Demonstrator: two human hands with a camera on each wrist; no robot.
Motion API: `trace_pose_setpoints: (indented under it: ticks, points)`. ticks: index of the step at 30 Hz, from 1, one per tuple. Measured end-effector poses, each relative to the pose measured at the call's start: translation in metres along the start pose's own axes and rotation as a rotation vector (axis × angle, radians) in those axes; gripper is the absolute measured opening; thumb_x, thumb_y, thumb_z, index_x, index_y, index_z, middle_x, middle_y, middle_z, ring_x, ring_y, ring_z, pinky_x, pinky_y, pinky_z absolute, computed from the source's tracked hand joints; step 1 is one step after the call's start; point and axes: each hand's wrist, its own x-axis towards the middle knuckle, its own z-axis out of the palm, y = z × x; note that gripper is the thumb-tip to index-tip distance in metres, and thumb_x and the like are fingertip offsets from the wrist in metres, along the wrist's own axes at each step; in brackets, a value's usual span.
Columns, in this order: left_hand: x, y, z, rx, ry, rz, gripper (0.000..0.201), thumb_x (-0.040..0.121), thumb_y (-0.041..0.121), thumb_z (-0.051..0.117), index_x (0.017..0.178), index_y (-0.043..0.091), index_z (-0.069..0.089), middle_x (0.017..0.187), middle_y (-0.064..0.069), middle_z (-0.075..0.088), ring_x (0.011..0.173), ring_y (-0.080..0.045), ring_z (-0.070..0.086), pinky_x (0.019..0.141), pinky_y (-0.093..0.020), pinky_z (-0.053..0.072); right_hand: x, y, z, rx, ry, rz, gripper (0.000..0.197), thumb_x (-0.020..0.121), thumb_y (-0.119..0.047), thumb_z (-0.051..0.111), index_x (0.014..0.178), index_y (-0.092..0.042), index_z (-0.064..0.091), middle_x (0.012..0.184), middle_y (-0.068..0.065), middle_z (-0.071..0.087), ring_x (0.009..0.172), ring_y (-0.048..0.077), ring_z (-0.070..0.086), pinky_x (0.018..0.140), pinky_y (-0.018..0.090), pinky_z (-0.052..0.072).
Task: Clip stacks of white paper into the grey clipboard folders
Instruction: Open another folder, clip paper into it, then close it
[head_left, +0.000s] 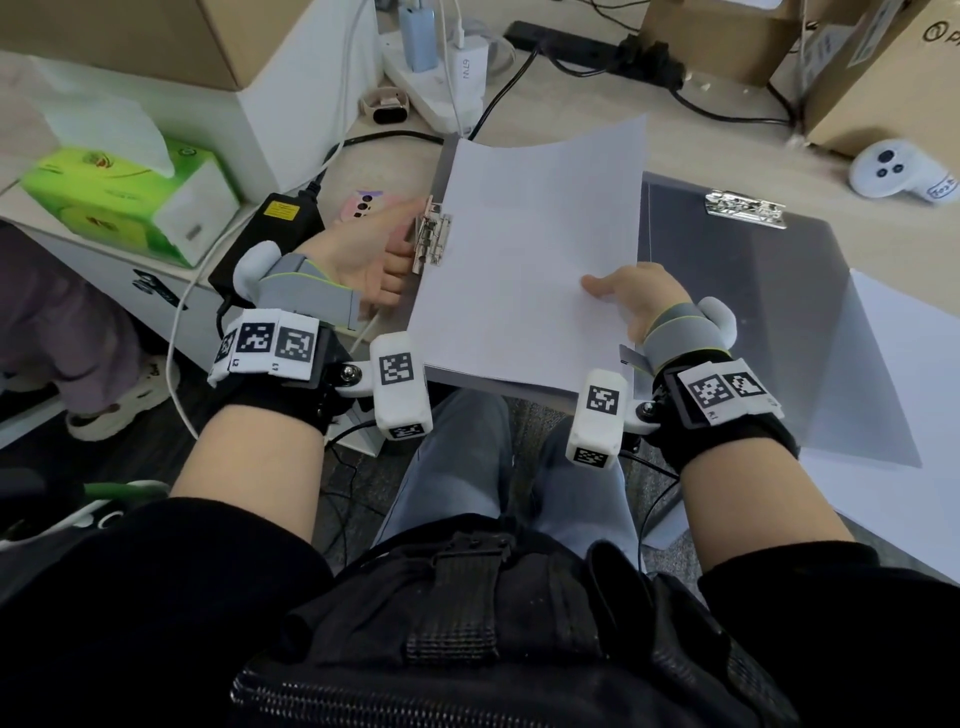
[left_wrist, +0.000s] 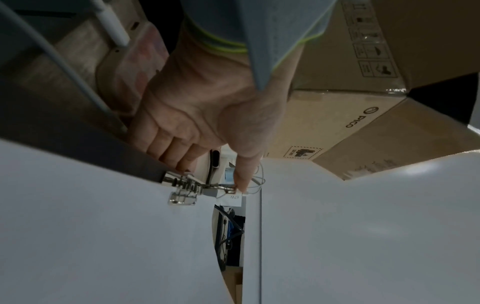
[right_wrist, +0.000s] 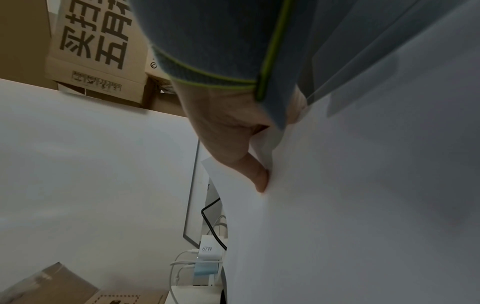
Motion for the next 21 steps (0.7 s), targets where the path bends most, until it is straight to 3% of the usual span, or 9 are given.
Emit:
trace_pose_setpoints:
  ticks: [3,5,7,9,10,11,12,14,21]
  points:
    - [-0.002,-0.003,0.002,0.034,-0.011,0.002,0.080,0.090,0.062,0.033,0.145,0.004,0.029,0.120,0.005,0.066,0.132,-0.015,0.047,0.110,-0.029,0.035,0.002,-0.002,-0.001,-0.032,-0.006,-0.014,0.063,0.091,-0.029,0.061,0.140,-0.002,0.034,0.122,0.012,0.049,0.097,0.023,0.042,0.083,0.031,0.040]
    - [-0.003,-0.003,0.006,0.008,0.011,0.005,0.079,0.091,0.060,0.031,0.146,0.003,0.025,0.153,-0.008,0.033,0.144,-0.025,0.016,0.117,-0.035,0.015,0.003,-0.003,-0.001,-0.051,0.000,-0.022,0.063,0.091,-0.031,0.060,0.140,-0.001,0.034,0.132,0.014,0.049,0.097,0.024,0.043,0.083,0.032,0.040]
    - [0.000,-0.004,0.007,-0.013,-0.005,0.011,0.077,0.092,0.059,0.031,0.146,0.004,0.026,0.156,-0.011,0.022,0.145,-0.025,0.013,0.117,-0.035,0.010,0.002,-0.004,-0.001,-0.063,-0.005,-0.026,0.063,0.092,-0.031,0.059,0.140,0.000,0.034,0.138,0.015,0.047,0.099,0.025,0.045,0.082,0.031,0.039]
    - [0.006,-0.009,0.003,-0.021,-0.018,0.029,0.058,0.093,0.055,0.031,0.129,0.012,0.049,0.135,0.001,0.057,0.124,-0.008,0.055,0.113,-0.027,0.025,0.003,-0.002,0.000,-0.089,-0.032,-0.050,0.056,0.092,-0.024,0.058,0.138,0.002,0.038,0.142,0.015,0.045,0.103,0.025,0.049,0.085,0.031,0.040]
    - [0.008,-0.009,0.001,-0.035,-0.026,0.015,0.046,0.094,0.053,0.033,0.108,0.016,0.056,0.103,0.007,0.072,0.087,0.000,0.071,0.100,-0.016,0.043,0.003,-0.002,0.001,-0.055,-0.039,-0.045,0.053,0.091,-0.019,0.060,0.135,0.002,0.042,0.142,0.016,0.045,0.102,0.022,0.049,0.085,0.030,0.040]
    - [0.009,-0.010,0.001,-0.058,-0.022,0.008,0.039,0.095,0.050,0.035,0.092,0.017,0.057,0.075,0.008,0.073,0.056,0.000,0.068,0.074,-0.009,0.054,0.004,-0.001,0.002,-0.038,-0.040,-0.040,0.053,0.089,-0.017,0.061,0.135,0.002,0.043,0.142,0.017,0.046,0.101,0.021,0.049,0.084,0.029,0.039]
    - [0.011,-0.012,-0.001,-0.070,-0.008,0.016,0.036,0.095,0.046,0.038,0.084,0.017,0.056,0.063,0.008,0.070,0.044,-0.002,0.063,0.052,-0.010,0.052,0.004,-0.001,0.002,-0.048,-0.035,-0.034,0.054,0.091,-0.019,0.060,0.136,0.003,0.040,0.142,0.016,0.045,0.105,0.023,0.050,0.086,0.031,0.041]
    - [0.013,-0.014,-0.003,-0.076,0.000,0.043,0.029,0.094,0.040,0.046,0.084,0.016,0.059,0.066,0.005,0.072,0.048,-0.007,0.066,0.043,-0.014,0.049,0.004,-0.002,0.002,-0.096,-0.009,-0.018,0.059,0.094,-0.028,0.055,0.140,0.003,0.034,0.138,0.014,0.045,0.116,0.030,0.051,0.092,0.034,0.042]
    - [0.025,-0.013,0.003,0.042,0.069,-0.025,0.020,0.098,0.022,0.044,0.078,0.019,0.048,0.086,0.004,0.054,0.072,-0.009,0.049,0.057,-0.017,0.047,0.015,0.001,0.003,-0.088,-0.001,0.016,0.066,0.091,-0.033,0.059,0.143,-0.004,0.030,0.113,0.013,0.049,0.093,0.027,0.045,0.076,0.031,0.037]
